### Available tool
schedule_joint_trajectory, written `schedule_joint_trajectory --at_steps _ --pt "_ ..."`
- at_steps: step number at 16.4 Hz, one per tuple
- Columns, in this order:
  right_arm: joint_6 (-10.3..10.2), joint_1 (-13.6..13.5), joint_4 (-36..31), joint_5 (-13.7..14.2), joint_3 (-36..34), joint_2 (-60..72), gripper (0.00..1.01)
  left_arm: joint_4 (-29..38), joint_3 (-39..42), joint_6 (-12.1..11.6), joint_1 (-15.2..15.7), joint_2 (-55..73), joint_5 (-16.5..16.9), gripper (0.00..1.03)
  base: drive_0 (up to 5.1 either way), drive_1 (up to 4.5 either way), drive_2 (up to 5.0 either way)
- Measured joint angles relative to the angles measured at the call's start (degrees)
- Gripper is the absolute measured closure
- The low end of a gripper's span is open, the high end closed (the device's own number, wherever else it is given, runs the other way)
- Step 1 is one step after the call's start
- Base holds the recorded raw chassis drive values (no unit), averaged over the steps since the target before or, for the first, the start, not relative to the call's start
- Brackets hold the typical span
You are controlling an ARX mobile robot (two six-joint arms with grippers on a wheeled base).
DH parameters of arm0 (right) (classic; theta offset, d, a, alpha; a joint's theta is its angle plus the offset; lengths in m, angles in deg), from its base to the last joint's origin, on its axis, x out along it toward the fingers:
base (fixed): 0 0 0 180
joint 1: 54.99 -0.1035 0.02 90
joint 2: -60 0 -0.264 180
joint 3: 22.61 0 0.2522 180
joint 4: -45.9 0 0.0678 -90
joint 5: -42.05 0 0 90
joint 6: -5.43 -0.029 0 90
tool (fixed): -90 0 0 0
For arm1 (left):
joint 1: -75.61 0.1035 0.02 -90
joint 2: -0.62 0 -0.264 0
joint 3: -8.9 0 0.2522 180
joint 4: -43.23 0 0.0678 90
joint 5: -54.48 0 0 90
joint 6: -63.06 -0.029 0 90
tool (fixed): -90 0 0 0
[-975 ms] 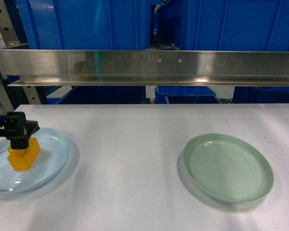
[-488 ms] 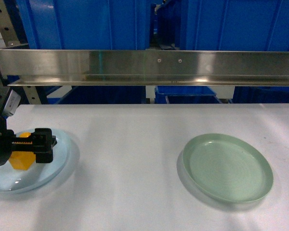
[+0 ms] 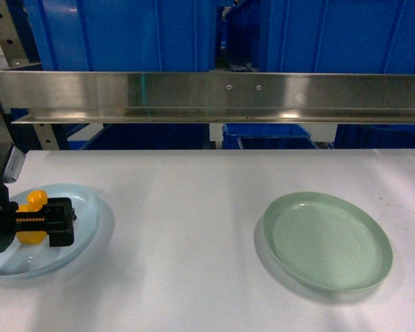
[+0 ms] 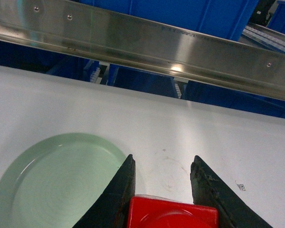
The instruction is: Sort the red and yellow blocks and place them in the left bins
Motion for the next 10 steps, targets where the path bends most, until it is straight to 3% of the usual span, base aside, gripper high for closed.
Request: schedule_joint_trajectory --at_steps 4,10 --pt "0.0 0.0 0.0 0.0 0.0 0.0 0.72 1.2 0.0 1.4 -0.7 1.2 -1.7 0.06 0.0 0.00 0.0" --pt "0.0 0.0 0.0 0.0 0.0 0.0 0.72 2.5 0.0 2.4 -0.4 2.0 -3.9 0.68 0.0 0.00 0.0"
